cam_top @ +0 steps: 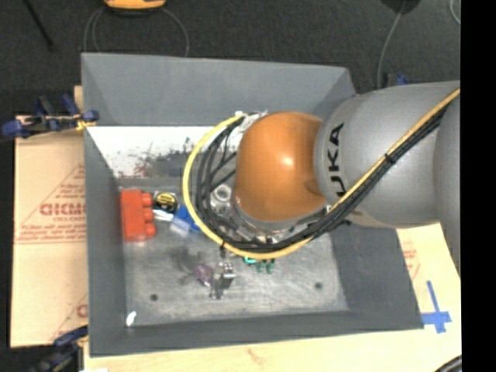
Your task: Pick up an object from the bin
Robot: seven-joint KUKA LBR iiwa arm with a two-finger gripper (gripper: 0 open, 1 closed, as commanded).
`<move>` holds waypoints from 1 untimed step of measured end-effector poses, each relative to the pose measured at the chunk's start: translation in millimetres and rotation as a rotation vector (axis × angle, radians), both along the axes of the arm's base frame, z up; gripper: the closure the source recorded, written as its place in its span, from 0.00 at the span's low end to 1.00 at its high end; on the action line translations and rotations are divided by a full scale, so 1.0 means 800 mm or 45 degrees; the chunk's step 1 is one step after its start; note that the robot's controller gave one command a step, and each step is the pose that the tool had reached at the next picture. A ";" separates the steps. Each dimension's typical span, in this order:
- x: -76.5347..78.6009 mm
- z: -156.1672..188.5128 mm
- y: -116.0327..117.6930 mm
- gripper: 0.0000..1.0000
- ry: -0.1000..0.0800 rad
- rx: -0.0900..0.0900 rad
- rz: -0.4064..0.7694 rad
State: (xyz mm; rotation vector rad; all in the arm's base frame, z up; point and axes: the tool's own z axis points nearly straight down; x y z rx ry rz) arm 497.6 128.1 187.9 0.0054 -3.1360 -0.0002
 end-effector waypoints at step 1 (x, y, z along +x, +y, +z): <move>0.028 -0.139 -0.045 0.00 -0.014 0.000 0.197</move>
Offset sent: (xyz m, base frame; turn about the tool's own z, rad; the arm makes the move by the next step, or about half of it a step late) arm 0.0209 -0.0346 -0.1099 -0.1568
